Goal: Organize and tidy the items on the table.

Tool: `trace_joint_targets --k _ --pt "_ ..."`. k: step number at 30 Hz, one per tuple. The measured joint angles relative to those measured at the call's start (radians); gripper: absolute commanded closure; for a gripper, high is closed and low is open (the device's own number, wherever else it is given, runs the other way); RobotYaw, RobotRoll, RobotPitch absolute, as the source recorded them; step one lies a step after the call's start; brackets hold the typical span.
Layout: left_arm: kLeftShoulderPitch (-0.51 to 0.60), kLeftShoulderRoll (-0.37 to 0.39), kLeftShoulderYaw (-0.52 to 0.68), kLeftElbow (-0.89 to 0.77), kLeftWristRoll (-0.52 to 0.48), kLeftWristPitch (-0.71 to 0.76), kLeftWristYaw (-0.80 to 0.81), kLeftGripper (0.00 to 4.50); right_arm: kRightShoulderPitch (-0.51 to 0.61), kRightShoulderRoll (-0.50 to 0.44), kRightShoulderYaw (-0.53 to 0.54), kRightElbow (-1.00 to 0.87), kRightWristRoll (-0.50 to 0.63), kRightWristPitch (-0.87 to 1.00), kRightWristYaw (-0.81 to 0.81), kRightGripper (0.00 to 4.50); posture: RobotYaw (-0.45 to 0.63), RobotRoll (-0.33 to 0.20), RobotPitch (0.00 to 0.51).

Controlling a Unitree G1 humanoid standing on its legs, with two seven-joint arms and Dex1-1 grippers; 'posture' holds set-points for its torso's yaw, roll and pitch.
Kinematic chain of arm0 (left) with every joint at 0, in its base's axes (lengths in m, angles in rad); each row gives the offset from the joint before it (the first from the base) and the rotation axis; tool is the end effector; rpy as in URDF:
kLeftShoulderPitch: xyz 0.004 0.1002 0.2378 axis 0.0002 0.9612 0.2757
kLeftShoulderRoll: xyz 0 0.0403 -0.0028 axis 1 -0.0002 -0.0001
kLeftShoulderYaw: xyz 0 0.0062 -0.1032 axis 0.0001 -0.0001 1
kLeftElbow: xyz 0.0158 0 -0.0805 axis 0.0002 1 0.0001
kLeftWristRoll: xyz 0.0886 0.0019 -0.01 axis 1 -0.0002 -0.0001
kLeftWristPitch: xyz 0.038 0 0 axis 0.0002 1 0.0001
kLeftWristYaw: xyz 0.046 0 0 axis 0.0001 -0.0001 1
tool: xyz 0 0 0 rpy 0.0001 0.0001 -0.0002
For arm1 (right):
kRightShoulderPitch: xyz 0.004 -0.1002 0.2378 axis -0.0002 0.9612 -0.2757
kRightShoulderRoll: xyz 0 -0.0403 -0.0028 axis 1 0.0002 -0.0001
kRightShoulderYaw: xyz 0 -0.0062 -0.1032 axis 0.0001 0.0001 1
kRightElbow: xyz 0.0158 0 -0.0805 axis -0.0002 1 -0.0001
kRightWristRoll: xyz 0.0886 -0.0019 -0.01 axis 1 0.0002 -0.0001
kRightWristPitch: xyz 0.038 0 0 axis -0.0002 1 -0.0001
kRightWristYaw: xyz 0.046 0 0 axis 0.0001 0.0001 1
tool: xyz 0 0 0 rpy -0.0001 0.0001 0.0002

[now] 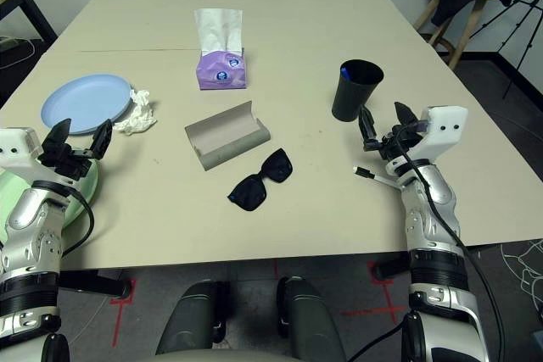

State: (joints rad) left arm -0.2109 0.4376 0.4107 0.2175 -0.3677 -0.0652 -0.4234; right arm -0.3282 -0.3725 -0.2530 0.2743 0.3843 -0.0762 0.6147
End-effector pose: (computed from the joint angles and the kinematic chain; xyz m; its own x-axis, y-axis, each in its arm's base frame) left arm 0.2140 0.3003 0.1015 0.9753 -0.0222 0.2197 0.0136 0.9991 0.0408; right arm 0.2471 -0.2583 0.1004 0.9024 0.3618 0.2342 -0.3641 0.9307 -0.0347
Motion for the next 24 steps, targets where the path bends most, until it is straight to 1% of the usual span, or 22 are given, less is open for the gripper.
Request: trace_joint_targets --k 2,7,14,20,24 --pt "-0.004 0.001 -0.001 0.000 0.000 0.000 -0.002 0.00 0.000 -0.027 0.024 -0.015 0.022 0.014 0.096 0.02 0.10 0.000 0.103" --pt "-0.007 0.001 -0.005 0.000 0.001 0.000 -0.008 0.00 -0.015 -0.098 0.104 -0.024 0.027 0.018 0.308 0.02 0.11 0.000 0.111" --pt "0.004 0.005 -0.010 -0.016 0.001 0.005 -0.009 0.00 -0.053 -0.139 0.206 -0.092 0.061 0.082 0.537 0.02 0.14 0.000 0.116" --pt "0.022 0.035 -0.009 -0.050 -0.004 0.040 -0.027 0.00 -0.058 -0.172 0.282 -0.185 0.091 0.150 0.683 0.02 0.16 0.000 0.114" --pt "0.023 0.064 -0.006 -0.074 -0.016 0.098 -0.030 0.00 -0.069 -0.179 0.307 -0.202 0.096 0.159 0.737 0.02 0.17 0.000 0.115"
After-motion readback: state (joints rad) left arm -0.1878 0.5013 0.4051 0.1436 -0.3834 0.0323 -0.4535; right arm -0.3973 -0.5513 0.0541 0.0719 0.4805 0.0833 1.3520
